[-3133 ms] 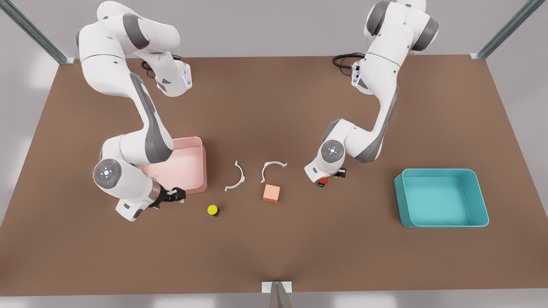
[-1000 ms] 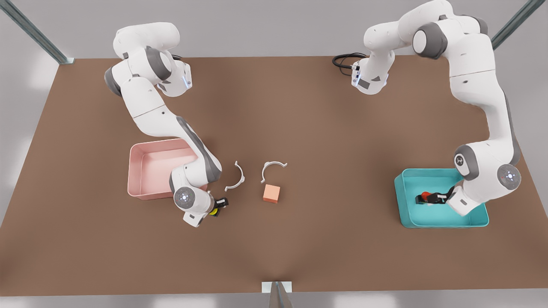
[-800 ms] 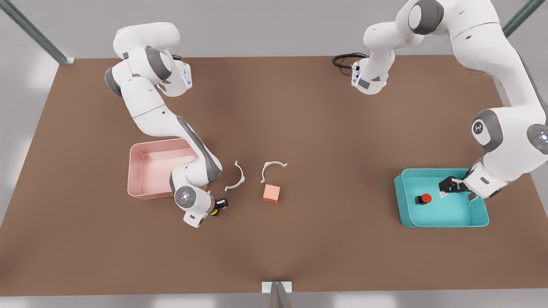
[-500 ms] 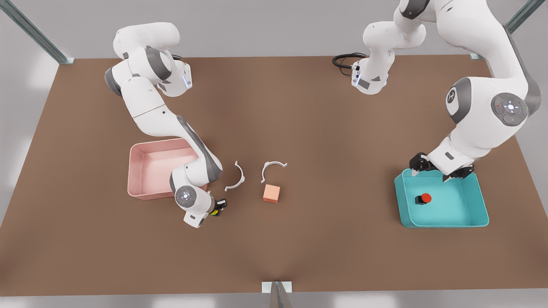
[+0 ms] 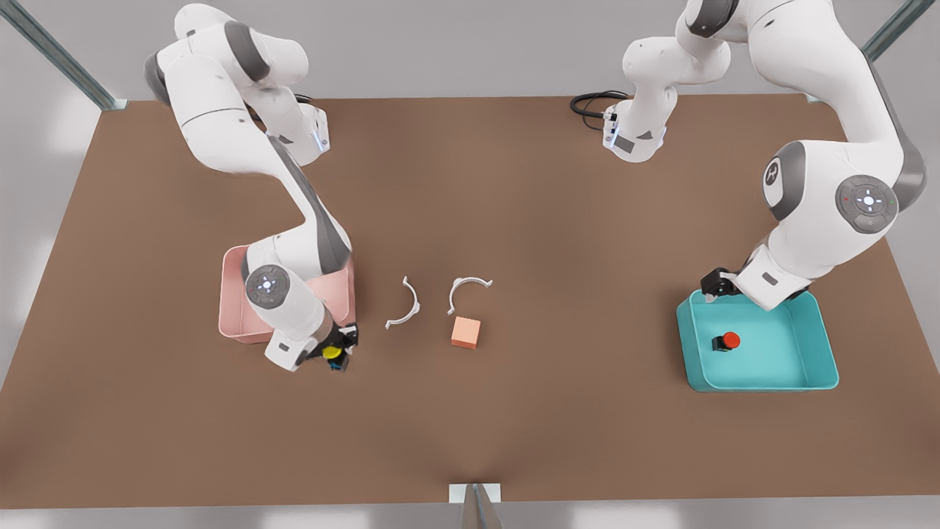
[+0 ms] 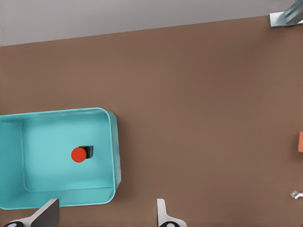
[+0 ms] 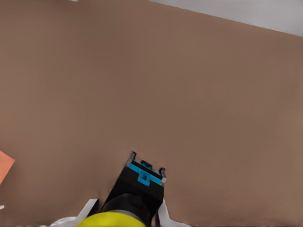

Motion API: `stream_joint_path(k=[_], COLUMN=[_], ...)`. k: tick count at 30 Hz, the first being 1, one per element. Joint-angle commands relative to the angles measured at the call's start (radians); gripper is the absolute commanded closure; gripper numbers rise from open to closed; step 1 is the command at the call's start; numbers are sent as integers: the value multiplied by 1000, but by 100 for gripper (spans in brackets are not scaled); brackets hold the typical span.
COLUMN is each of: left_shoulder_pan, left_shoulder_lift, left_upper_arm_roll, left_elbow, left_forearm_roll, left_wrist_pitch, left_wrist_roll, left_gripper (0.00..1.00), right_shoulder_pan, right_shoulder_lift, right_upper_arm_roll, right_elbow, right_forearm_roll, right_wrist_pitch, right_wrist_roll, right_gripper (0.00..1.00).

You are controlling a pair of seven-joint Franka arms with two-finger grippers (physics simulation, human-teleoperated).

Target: Place the red button in the blue storage box with the left arm, and place the yellow button in the pink storage box with the right arm

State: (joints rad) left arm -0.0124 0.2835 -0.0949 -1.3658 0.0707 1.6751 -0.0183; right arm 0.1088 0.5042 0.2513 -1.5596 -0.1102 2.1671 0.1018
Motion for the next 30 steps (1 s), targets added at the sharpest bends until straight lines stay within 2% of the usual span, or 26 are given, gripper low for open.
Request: stream_joint_path(k=[1,5,8,10,14,17,18,19,20,22,24,26,28,30], left_shoulder_pan=[0,-1,-3,0,-1,-3,-4,-3,-3,-3,-3,-4,-3,-3], left_shoulder_lift=[-1,0,0,6,5,5,5,5,6,6,6,6,6,6], left_upper_arm_roll=[0,-5,-5,-5,-5,-5,-5,-5,-5,-5,-5,-5,-5,-5], left_elbow=[1,1,1,1,1,1,1,1,1,-1,-1,-1,-1,-1], left_forearm_roll=[0,-3,1,1,1,0,0,0,-2,-2,-2,-2,-2,-2], left_wrist_pitch=[-6,-6,-6,-5,-6,-6,-6,-6,-6,-6,-6,-6,-6,-6], left_wrist_roll=[-106,-137,-135,-130,-135,-135,-135,-135,-135,-135,-135,-135,-135,-137], left_gripper=[0,0,0,0,0,0,0,0,0,0,0,0,0,0], right_shoulder_pan=[-26,-113,-120,-118,-126,-152,-152,-152,-152,-153,-153,-159,-182,-192], right_shoulder_lift=[-94,-406,-492,-475,-346,-314,-314,-314,-314,-312,-312,-303,-311,-328], right_upper_arm_roll=[0,19,17,17,17,17,17,17,17,17,11,5,8,3], right_elbow=[-95,-430,-563,-600,-605,-652,-660,-665,-665,-665,-625,-394,-194,9], right_forearm_roll=[-2,41,47,49,47,44,43,41,40,40,40,40,40,40], right_wrist_pitch=[-44,-73,-99,-70,51,118,125,119,114,106,106,-55,-101,-332], right_wrist_roll=[33,15,18,18,22,19,18,13,13,18,15,12,12,10], right_gripper=[52,52,52,52,51,47,40,14,0,0,0,0,0,0])
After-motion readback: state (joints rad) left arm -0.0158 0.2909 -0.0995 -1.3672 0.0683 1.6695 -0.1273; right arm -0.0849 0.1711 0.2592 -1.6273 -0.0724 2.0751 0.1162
